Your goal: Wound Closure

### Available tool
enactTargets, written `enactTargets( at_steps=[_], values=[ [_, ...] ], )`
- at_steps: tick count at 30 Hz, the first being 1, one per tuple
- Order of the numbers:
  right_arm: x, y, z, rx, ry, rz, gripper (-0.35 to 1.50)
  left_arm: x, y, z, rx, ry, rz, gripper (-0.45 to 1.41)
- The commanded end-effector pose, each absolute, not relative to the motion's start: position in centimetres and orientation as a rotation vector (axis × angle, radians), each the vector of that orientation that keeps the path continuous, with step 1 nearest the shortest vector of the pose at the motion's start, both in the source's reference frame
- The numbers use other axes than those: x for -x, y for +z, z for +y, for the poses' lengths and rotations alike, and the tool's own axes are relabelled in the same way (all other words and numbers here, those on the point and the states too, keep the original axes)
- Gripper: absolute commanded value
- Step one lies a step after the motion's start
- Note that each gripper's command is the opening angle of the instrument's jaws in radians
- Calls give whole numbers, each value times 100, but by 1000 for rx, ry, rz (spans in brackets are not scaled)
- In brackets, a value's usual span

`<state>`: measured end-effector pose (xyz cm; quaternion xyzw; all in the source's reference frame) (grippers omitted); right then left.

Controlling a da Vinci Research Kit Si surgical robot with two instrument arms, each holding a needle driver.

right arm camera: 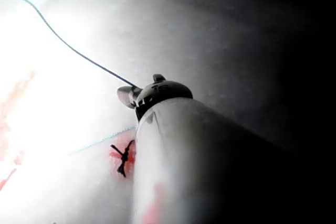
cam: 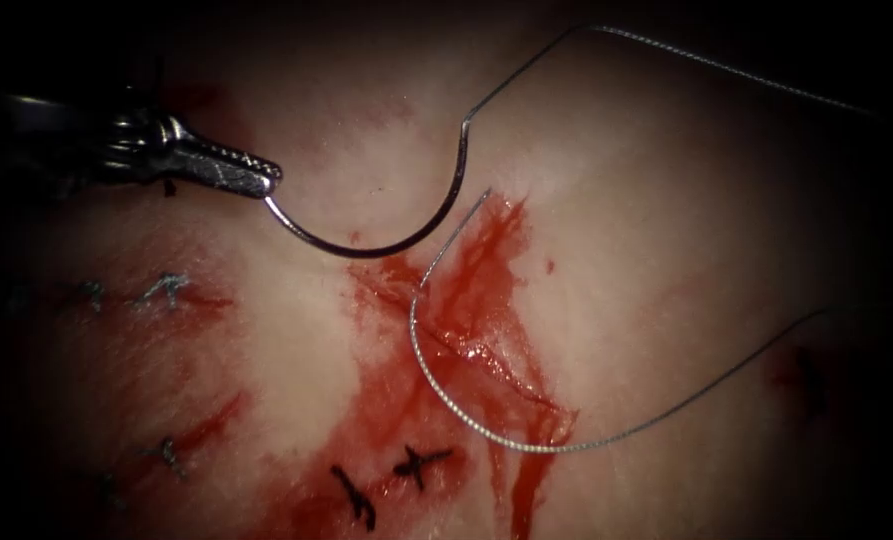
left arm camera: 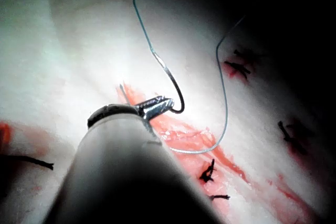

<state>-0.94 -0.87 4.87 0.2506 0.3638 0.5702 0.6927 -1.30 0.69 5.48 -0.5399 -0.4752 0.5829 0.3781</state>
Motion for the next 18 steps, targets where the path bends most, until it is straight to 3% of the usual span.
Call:
enactTargets(
  at_steps=[1, 6, 8, 10, 18],
  values=[
    [64, 488, -78, -549, 1305, 824, 98, 138, 558, 66, 1435, 1578, -1145, -45],
    [18, 484, -92, -685, 1378, 864, 98, 155, 567, 59, 1506, 1777, -975, -45],
    [-5, 482, -105, -717, 1363, 884, 54, 158, 569, 55, 1530, 1842, -906, -45],
    [-32, 482, -113, -725, 1364, 903, 71, 159, 570, 53, 1519, 1876, -876, -45],
    [-124, 495, -140, -754, 1328, 974, 76, 158, 583, 50, 1460, 1937, -820, -45]
  ],
)
